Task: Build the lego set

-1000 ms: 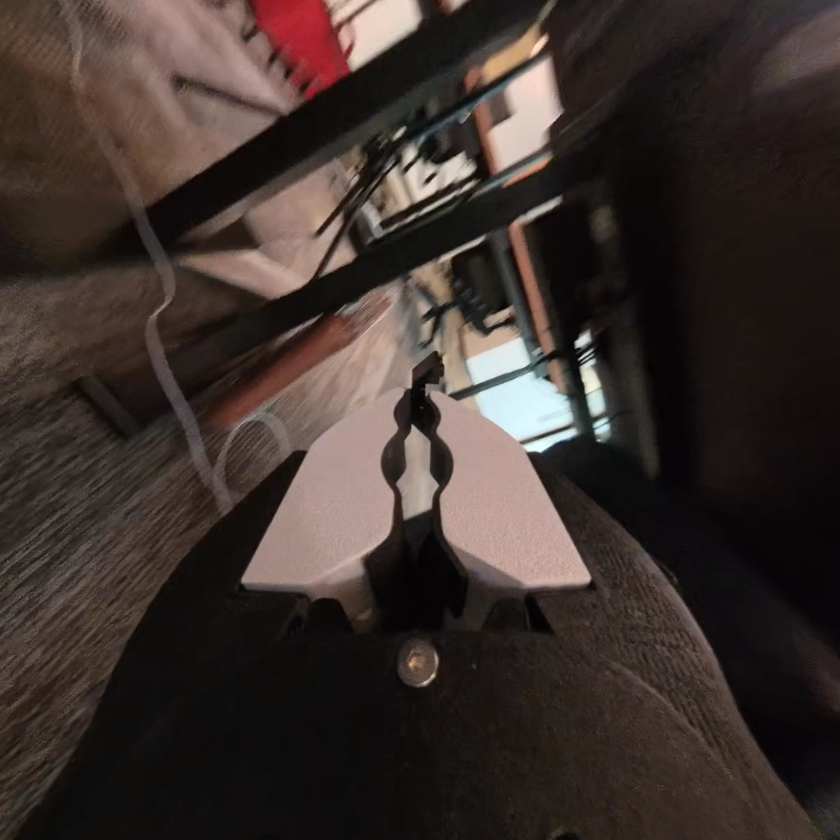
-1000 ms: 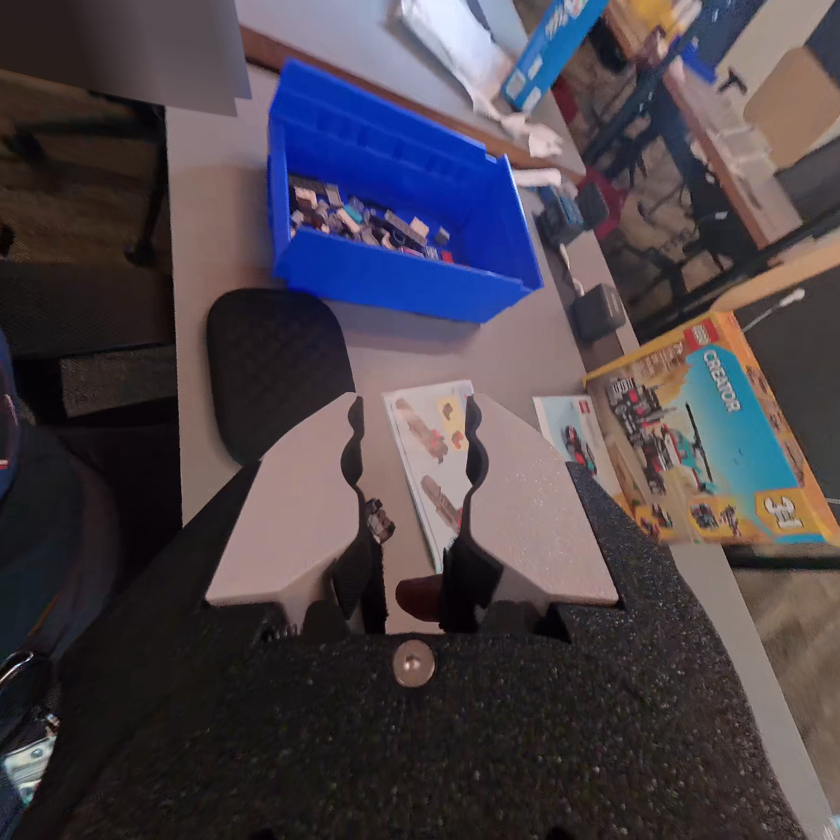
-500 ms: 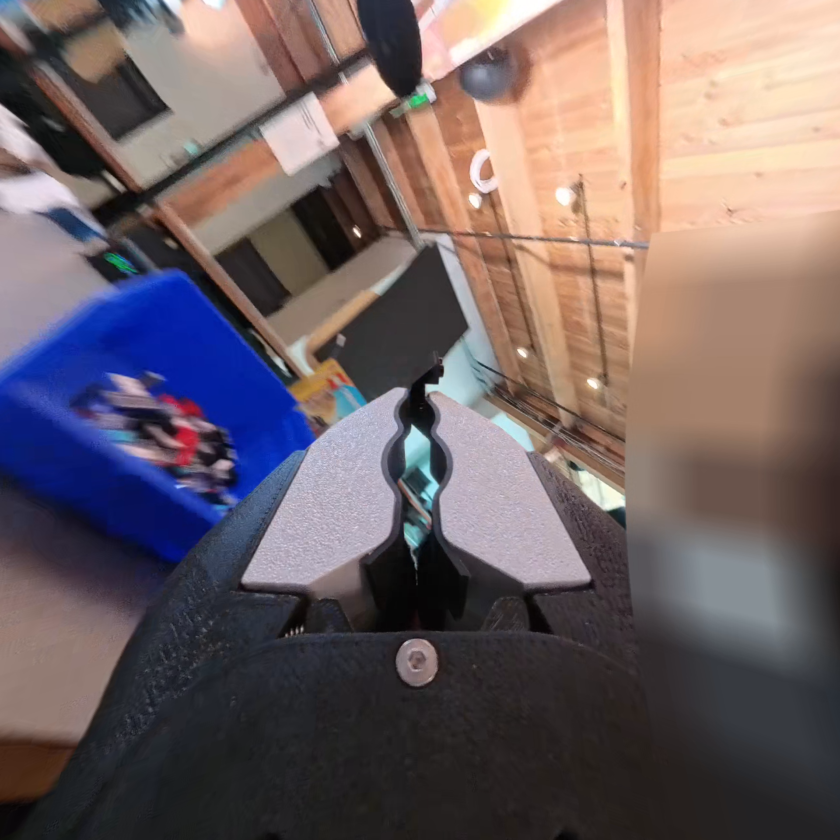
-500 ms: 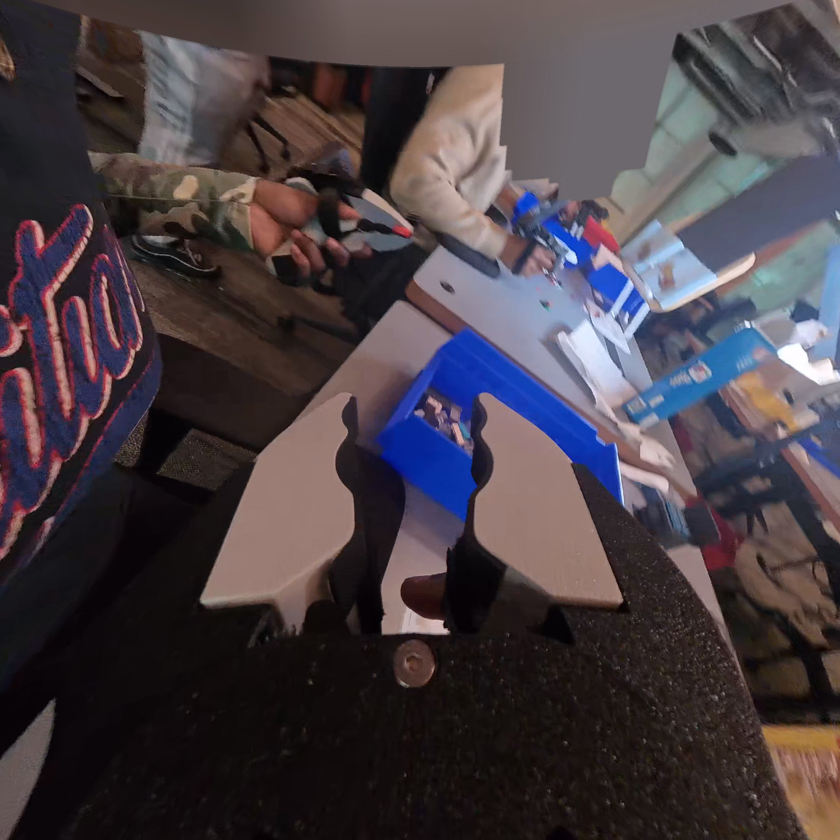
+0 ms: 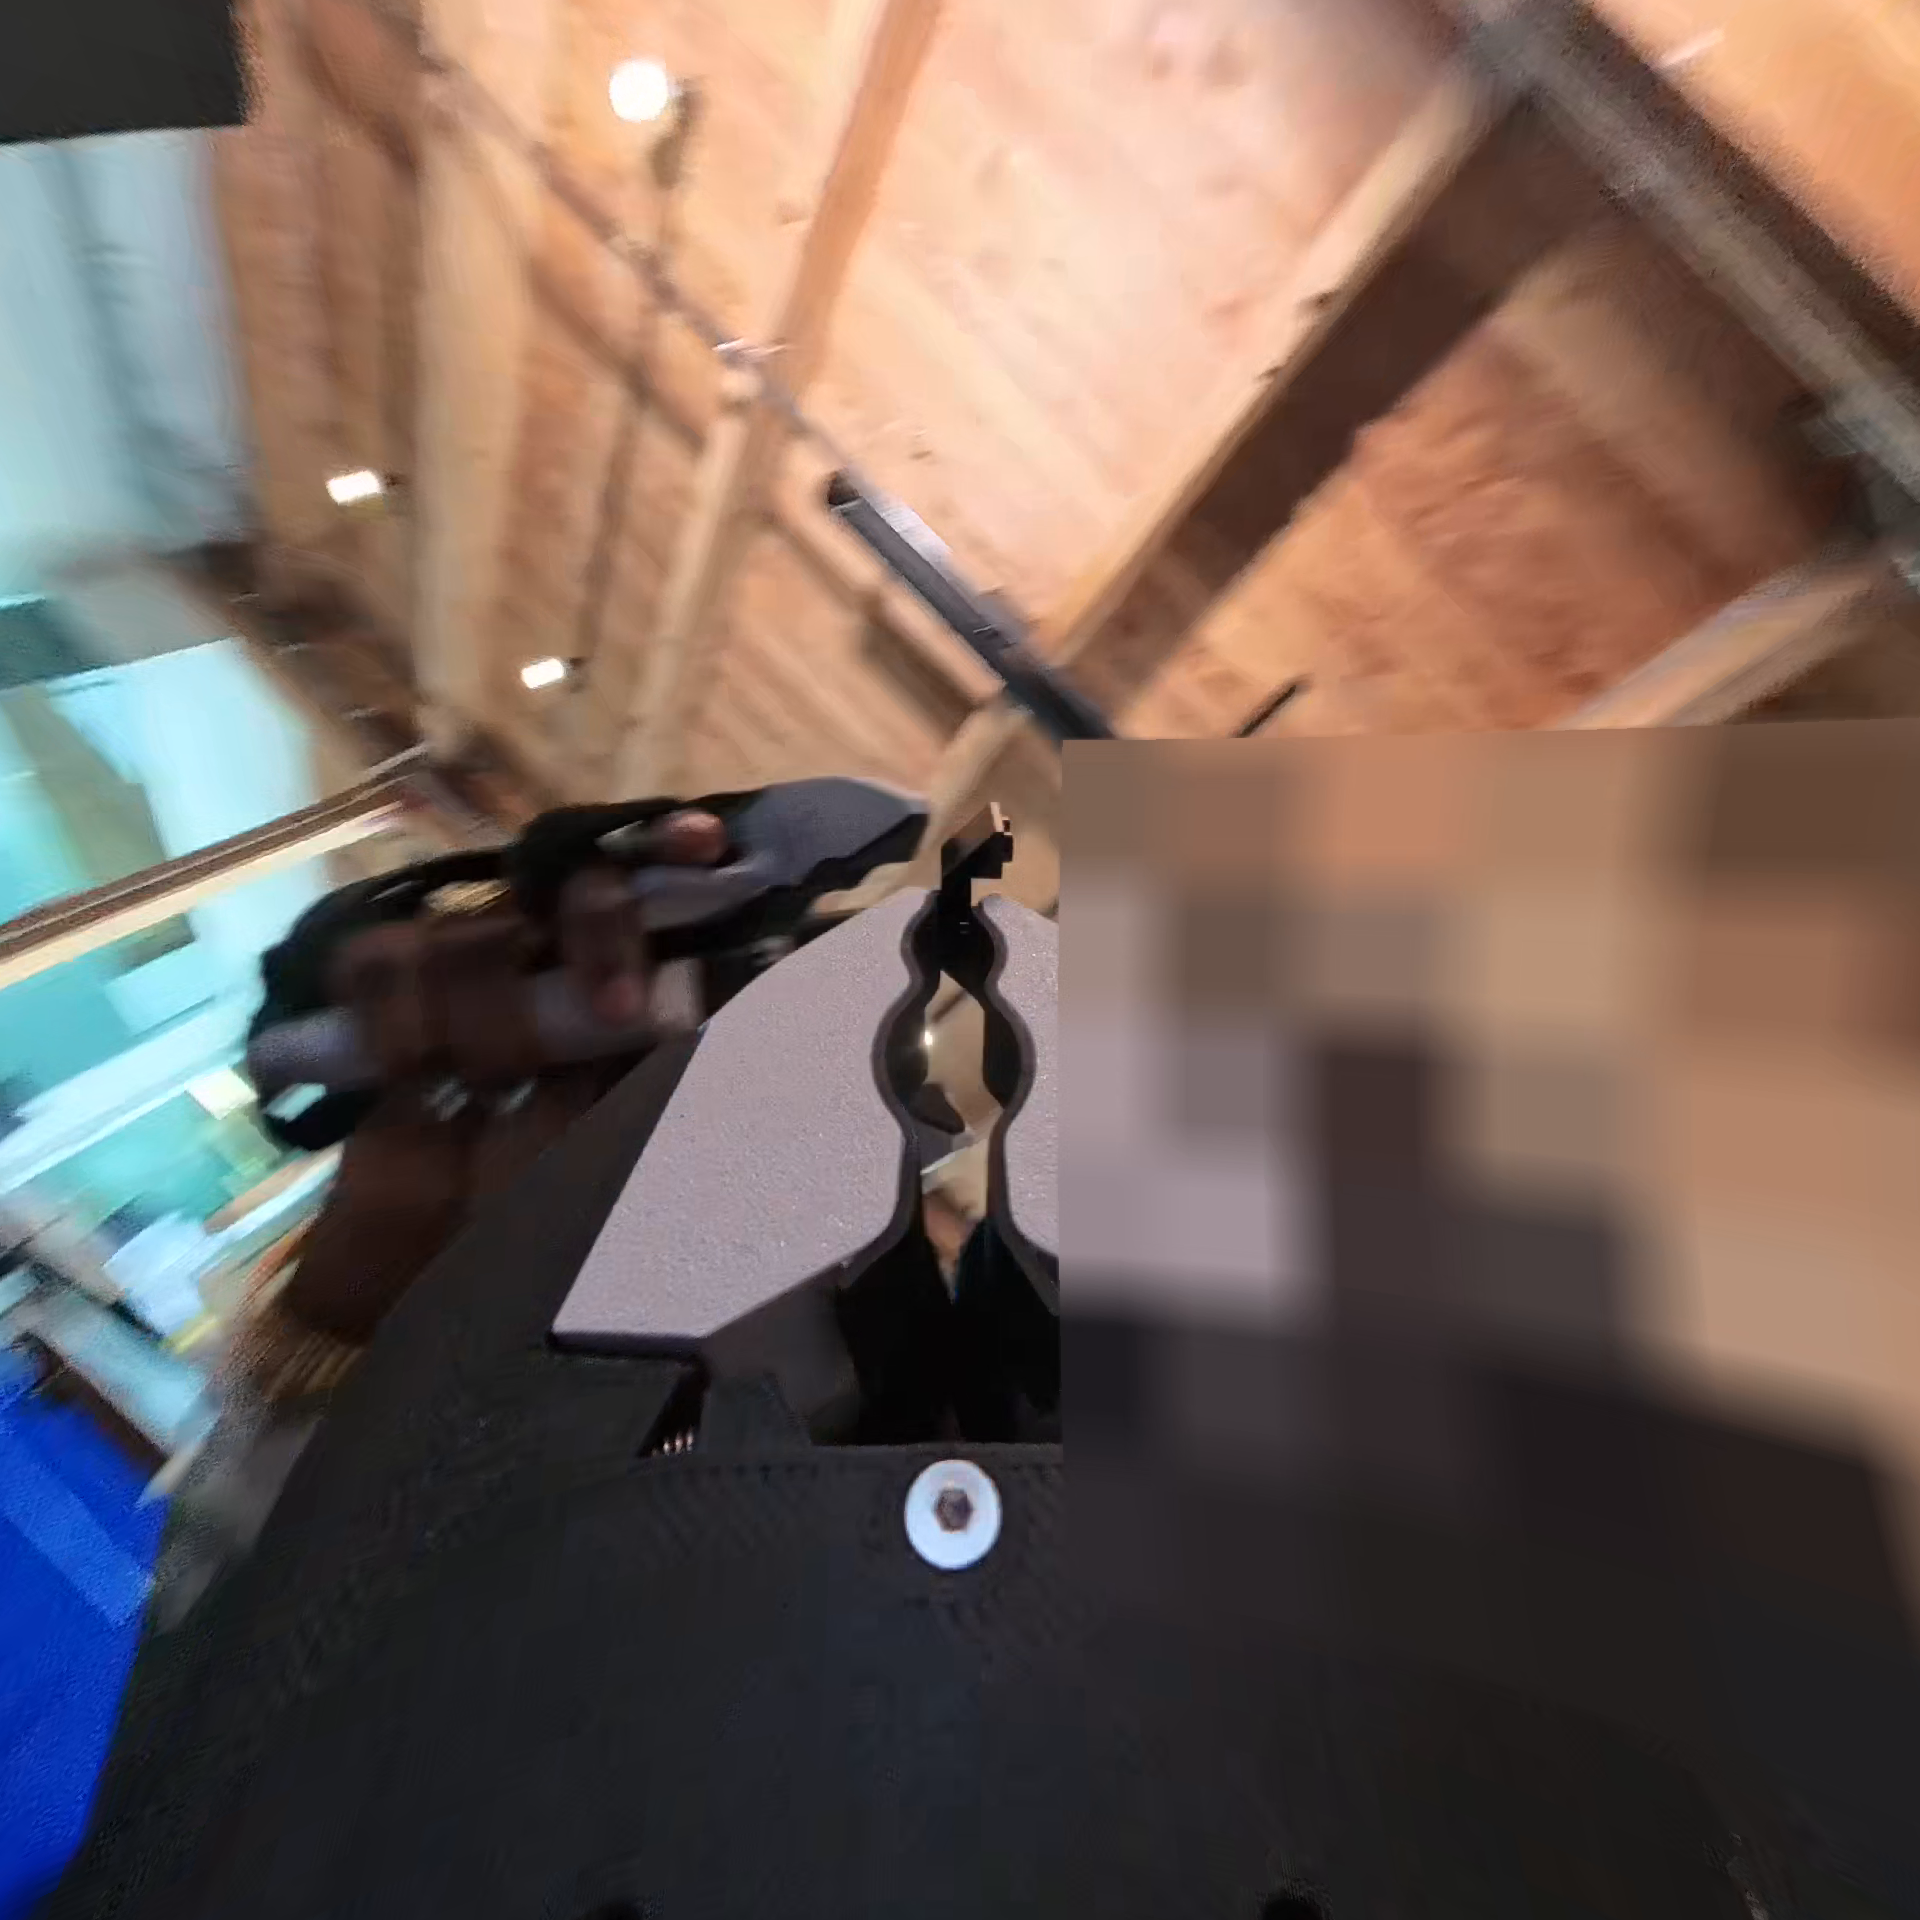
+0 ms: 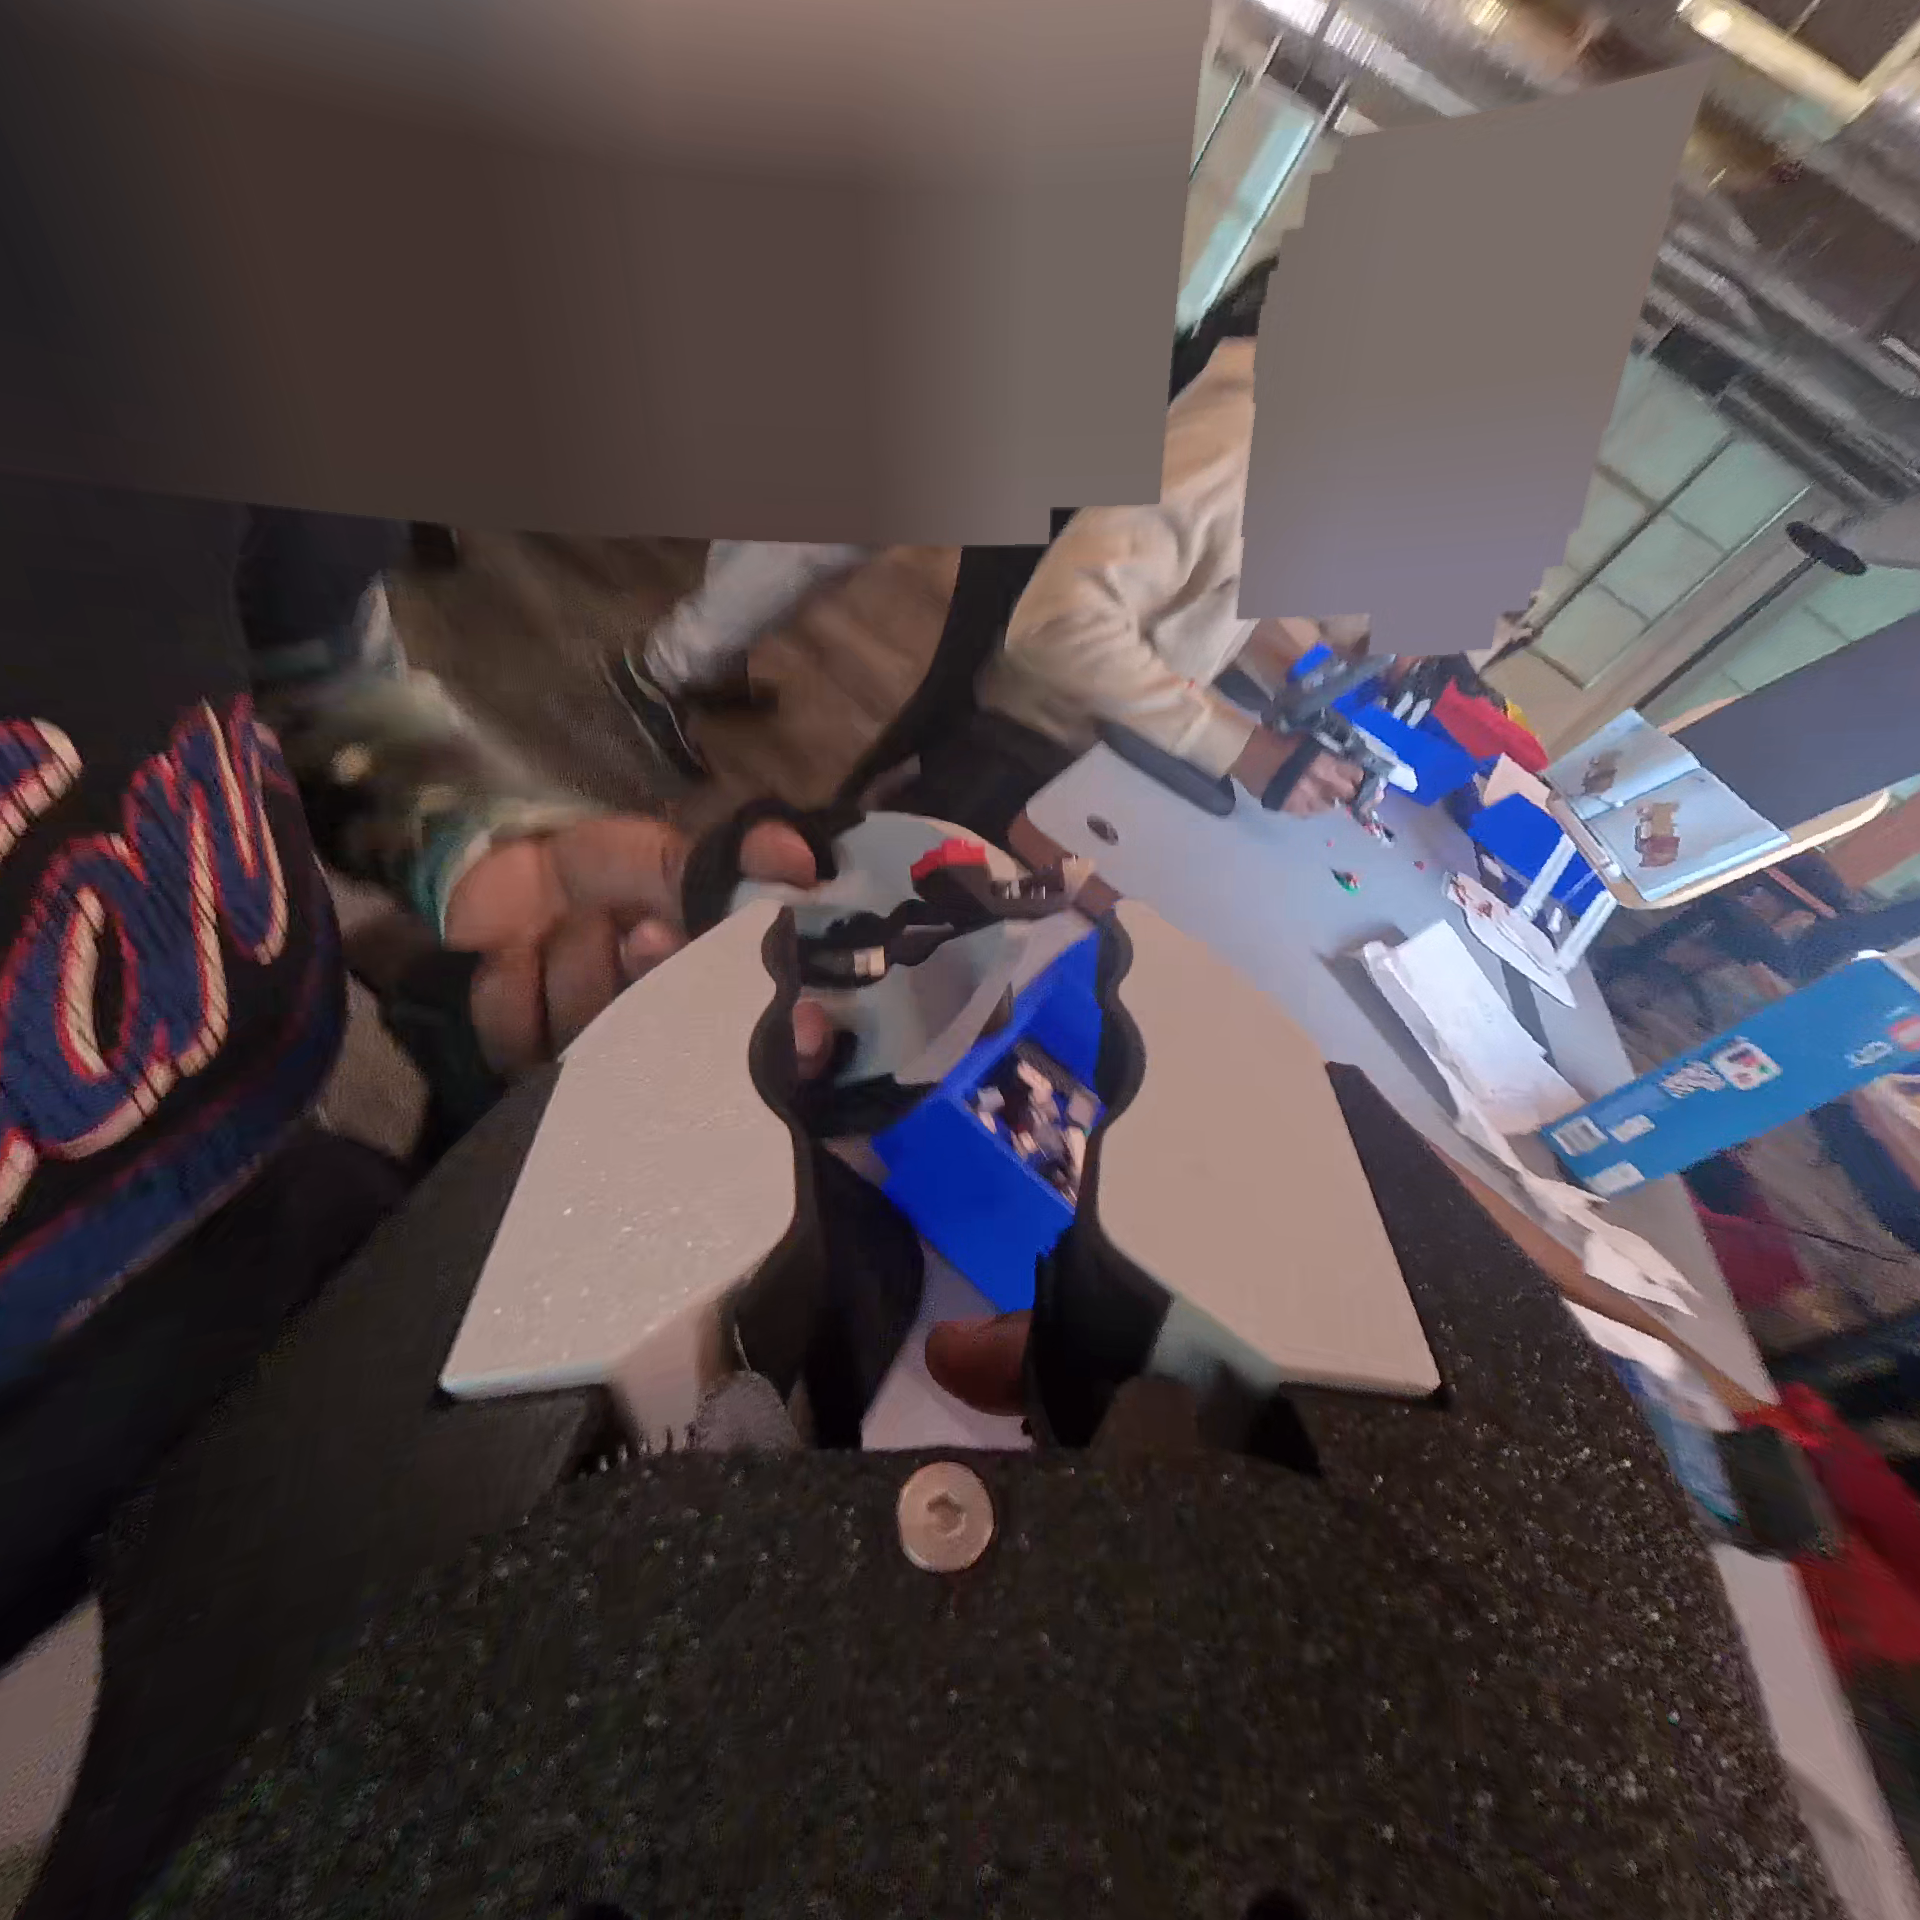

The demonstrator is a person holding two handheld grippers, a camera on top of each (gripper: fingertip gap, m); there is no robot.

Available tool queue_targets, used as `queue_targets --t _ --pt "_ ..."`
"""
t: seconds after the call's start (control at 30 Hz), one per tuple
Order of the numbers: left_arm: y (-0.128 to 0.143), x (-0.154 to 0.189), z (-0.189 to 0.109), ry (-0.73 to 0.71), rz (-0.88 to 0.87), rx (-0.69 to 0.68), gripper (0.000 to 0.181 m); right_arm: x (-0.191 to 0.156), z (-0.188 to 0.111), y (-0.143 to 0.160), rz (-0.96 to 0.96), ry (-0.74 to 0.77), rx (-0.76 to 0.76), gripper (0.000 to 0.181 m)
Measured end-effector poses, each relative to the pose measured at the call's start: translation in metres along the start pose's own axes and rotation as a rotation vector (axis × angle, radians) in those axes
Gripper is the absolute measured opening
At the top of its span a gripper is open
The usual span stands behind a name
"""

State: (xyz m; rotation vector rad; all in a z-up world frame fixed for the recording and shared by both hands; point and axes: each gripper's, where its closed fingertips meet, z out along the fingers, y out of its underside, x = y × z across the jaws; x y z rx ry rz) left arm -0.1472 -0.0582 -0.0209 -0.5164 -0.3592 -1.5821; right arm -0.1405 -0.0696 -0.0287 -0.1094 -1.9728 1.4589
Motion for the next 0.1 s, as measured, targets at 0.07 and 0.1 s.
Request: queue_targets --t 0.07,0.1 --pt "-0.001 0.011 0.006 0.207 0.028 0.071 0.005 0.01 -0.009 -0.008 0.155 0.073 0.147 0.053" --pt "-0.004 0.016 0.006 0.301 0.095 0.112 0.005 0.016 -0.014 -0.011 0.259 0.13 0.218 0.053"
